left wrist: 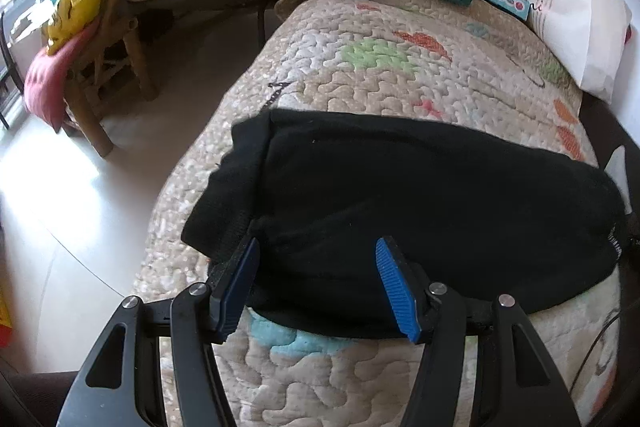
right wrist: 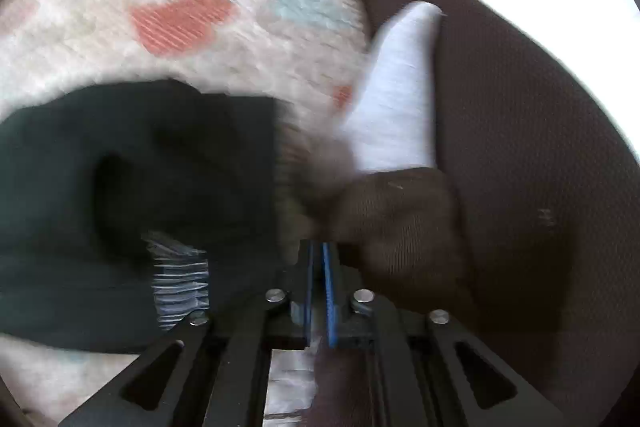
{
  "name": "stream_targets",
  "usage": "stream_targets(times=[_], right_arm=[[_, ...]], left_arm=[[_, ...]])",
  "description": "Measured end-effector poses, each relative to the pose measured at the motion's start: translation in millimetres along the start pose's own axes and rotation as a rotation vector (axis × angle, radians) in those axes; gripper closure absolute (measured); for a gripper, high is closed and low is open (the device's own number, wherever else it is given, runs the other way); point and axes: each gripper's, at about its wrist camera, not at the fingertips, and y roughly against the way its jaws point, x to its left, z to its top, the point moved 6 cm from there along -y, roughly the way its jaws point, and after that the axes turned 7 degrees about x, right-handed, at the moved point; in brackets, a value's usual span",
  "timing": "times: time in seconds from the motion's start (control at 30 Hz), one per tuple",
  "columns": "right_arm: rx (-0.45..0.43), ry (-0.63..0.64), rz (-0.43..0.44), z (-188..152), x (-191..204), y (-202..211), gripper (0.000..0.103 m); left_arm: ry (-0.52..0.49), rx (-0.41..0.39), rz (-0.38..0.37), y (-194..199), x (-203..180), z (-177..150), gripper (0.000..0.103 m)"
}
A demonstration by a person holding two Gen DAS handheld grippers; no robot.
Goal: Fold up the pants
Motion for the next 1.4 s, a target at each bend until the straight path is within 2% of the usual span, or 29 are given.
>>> stream_targets(times=[0.07, 0.13, 0.17, 0.2, 0.23, 0.27, 0.3, 0.37, 0.43, 0.57, 0.63, 0.7, 0.83, 0.9, 0.97, 1.07, 1.17, 1.23, 1.33, 1.4], right_arm=[[0.006, 0.013, 0.077, -1, 0, -5, 0.099], [-0.021, -0.059, 0.149, -1, -15, 9, 0.098], [-0.047, -0.094, 0.154, 0, -22, 17, 0.094], [-0.082, -0.123, 0.150, 2, -28, 28, 0.087], [-0.134, -0.146, 0.155, 4, -32, 42, 0.076], [-0.187, -0.152, 0.189, 8, -31, 58, 0.069], [-0.220, -0.141, 0.237, 12, -23, 70, 0.056], [-0.246, -0.095, 0.319, 20, 1, 86, 0.051], [-0.248, -0.018, 0.390, 32, 41, 96, 0.051], [-0.284, 0.134, 0.460, 63, 122, 110, 0.052], [-0.280, 0.172, 0.462, 69, 155, 109, 0.059], [-0.238, 0.207, 0.425, 66, 175, 98, 0.069], [-0.148, 0.251, 0.443, 26, 180, 73, 0.073], [-0.146, 0.260, 0.461, 2, 173, 71, 0.073], [-0.143, 0.256, 0.483, -4, 168, 73, 0.073], [-0.121, 0.243, 0.524, -2, 165, 71, 0.073], [-0.121, 0.261, 0.527, 1, 168, 72, 0.072], [-0.120, 0.262, 0.538, 6, 167, 76, 0.071], [-0.140, 0.200, 0.599, 26, 162, 87, 0.071], [-0.137, 0.187, 0.608, 42, 164, 92, 0.071]], left_arm=[[0.006, -0.001, -0.020, 3, 1, 0, 0.043], [0.019, 0.002, -0.041, 6, 2, 1, 0.043], [0.027, 0.002, -0.051, 7, 2, 2, 0.043], [0.033, -0.003, -0.057, 8, 3, 3, 0.043], [0.038, -0.010, -0.062, 9, 3, 3, 0.043], [0.041, -0.016, -0.058, 10, 4, 4, 0.043], [0.036, -0.007, -0.038, 7, 4, 4, 0.042], [0.029, 0.041, -0.004, -4, 5, -1, 0.043], [0.013, 0.046, 0.014, -6, 3, -5, 0.043], [-0.061, 0.036, 0.077, -7, -5, -9, 0.042], [-0.065, 0.041, 0.080, -9, -4, -9, 0.042], [-0.067, 0.041, 0.077, -9, -2, -9, 0.042], [-0.067, 0.049, 0.089, -11, -4, -9, 0.042], [-0.073, 0.049, 0.104, -12, -8, -7, 0.040], [-0.081, 0.044, 0.113, -11, -10, -7, 0.040], [-0.073, -0.007, 0.083, 2, -13, -4, 0.040], [-0.107, -0.098, 0.104, 16, -20, 3, 0.040], [-0.125, -0.070, 0.117, 7, -25, 2, 0.040], [-0.137, -0.004, 0.139, -11, -27, -3, 0.040], [-0.157, -0.011, 0.159, -13, -28, -5, 0.040]])
